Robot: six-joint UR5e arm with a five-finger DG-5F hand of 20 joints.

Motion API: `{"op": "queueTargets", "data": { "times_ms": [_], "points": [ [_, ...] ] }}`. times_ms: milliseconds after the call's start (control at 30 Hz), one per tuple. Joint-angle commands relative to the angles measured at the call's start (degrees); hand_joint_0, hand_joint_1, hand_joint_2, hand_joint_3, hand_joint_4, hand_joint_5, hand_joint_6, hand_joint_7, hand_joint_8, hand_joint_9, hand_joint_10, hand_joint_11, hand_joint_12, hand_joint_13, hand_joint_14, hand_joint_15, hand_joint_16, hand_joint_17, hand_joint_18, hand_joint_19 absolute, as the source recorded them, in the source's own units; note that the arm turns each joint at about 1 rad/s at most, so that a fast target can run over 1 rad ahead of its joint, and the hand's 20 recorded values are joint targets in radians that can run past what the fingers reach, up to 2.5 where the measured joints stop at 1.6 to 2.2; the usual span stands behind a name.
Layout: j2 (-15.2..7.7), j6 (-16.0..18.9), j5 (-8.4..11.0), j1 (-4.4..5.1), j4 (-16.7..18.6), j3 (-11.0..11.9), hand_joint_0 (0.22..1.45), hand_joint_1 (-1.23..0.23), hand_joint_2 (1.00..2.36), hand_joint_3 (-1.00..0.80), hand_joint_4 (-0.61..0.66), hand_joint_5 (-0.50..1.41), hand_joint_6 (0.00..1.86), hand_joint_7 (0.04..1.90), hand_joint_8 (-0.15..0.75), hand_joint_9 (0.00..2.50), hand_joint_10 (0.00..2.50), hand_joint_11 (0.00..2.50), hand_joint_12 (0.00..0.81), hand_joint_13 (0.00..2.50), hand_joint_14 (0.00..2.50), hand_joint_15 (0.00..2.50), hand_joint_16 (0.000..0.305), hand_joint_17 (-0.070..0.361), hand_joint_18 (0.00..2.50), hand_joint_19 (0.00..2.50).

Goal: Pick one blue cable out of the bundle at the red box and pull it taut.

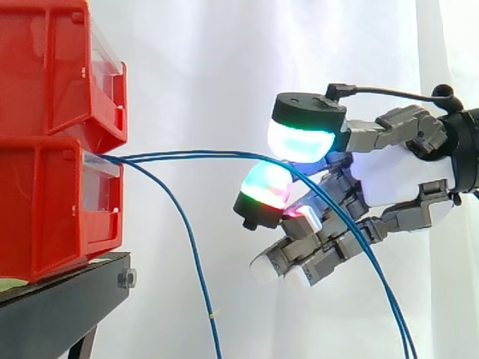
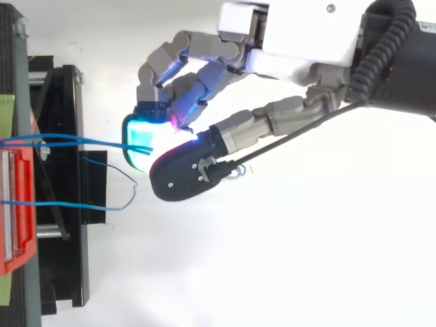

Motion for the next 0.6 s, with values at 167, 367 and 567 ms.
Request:
{"op": "queueTargets", "data": {
  "times_ms": [167, 367, 567],
  "points": [
    [0.0, 0.0, 0.18, 0.03, -0.2, 0.0, 0.62, -0.69, 1.01, -0.31, 0.08, -0.18, 0.92, 0.98, 0.320, 0.97, 0.01, 1.13, 0.381, 0.56, 0.01, 0.34, 0.049, 0.110, 0.55, 0.25],
    [0.0, 0.1, 0.18, 0.12, -0.6, -0.1, 0.65, -0.77, 1.02, -0.28, 0.02, -0.18, 0.92, 1.01, 0.319, 0.96, 0.01, 1.12, 0.379, 0.57, 0.01, 0.33, 0.049, 0.109, 0.57, 0.24],
    [0.0, 0.5, 0.09, 0.56, -3.0, 0.0, 0.74, -0.83, 1.01, -0.35, -0.06, -0.20, 0.94, 1.07, 0.306, 0.96, 0.01, 1.12, 0.367, 0.58, 0.01, 0.32, 0.048, 0.107, 0.59, 0.21]
  ]
}}
